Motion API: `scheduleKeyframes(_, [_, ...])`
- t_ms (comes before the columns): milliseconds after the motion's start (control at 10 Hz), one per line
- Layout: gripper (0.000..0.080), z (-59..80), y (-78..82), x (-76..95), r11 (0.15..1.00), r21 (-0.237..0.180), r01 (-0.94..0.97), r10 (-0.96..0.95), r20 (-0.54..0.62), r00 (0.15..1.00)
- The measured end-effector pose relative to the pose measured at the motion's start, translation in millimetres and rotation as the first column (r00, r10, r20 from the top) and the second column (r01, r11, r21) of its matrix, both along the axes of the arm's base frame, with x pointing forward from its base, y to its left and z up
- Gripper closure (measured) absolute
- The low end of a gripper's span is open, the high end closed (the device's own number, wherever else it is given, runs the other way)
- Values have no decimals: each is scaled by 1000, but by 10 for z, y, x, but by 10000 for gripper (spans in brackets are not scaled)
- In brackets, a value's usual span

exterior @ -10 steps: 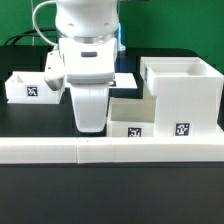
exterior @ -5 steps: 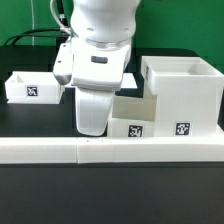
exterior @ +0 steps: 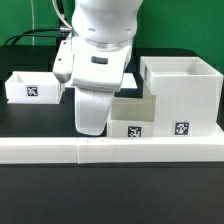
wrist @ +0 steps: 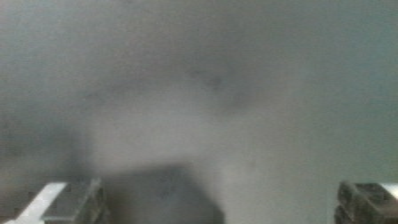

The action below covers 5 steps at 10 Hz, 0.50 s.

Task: Assemble drawer

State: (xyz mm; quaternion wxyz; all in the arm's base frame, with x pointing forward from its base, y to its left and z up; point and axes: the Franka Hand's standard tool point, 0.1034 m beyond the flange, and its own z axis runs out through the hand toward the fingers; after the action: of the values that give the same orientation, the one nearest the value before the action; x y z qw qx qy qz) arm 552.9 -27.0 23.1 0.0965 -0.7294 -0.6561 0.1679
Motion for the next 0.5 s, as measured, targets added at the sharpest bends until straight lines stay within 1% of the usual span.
scheduleKeyframes(100, [151, 59, -30, 14, 999, 16, -39, 39, 13, 999])
scheduleKeyframes(200, [151, 150, -30, 12, 998, 20, -56, 55, 30, 998])
scheduleKeyframes(500, [151, 118, -22, -8, 998, 21, -53, 53, 25, 998])
